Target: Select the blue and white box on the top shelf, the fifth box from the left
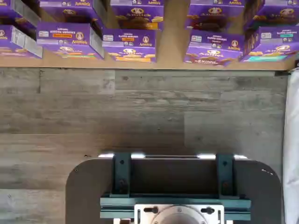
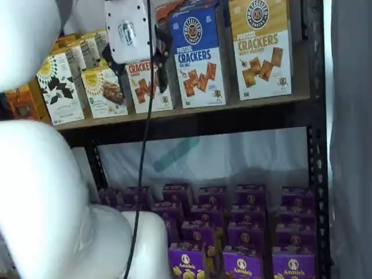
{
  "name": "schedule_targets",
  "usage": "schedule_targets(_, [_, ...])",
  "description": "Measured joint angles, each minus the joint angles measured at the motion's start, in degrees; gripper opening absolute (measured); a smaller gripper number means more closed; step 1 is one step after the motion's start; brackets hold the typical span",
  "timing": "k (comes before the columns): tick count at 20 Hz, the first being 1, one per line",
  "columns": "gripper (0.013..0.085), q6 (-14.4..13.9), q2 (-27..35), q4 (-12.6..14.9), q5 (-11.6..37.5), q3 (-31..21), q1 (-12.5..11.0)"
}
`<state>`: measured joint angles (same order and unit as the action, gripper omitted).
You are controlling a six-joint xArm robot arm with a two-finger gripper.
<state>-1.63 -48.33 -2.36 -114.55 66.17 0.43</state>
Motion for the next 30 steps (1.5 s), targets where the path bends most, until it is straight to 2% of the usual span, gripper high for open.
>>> schedule_targets(2, [0.0850,1.0,0.3,-2.3,-0.6,0.2,-2.2])
schedule_targets(4, [0.0850,1.3,0.2,-3.2,-0.6,0.1,-2.8])
schedule_targets(9, [0.0850,0.7,-0.1,-1.9,0.3,-0.7,-1.5])
schedule_targets(13, [0.0850,-0.1,0.2,0.1,3.2,-0.7,0.2])
schedule_targets(20, [0.0850,-0.3,6.7,2.2,5.2,6.7,1.2])
schedule_targets(21, [0.0850,0.1,8.7,2.0,5.3,9.0,0.7])
schedule_targets(24, [0.0850,0.3,10.5,2.3,5.2,10.8,0.6])
schedule_targets(30, [0.0850,2.2,16.5,1.4,5.3,16.7,-1.7])
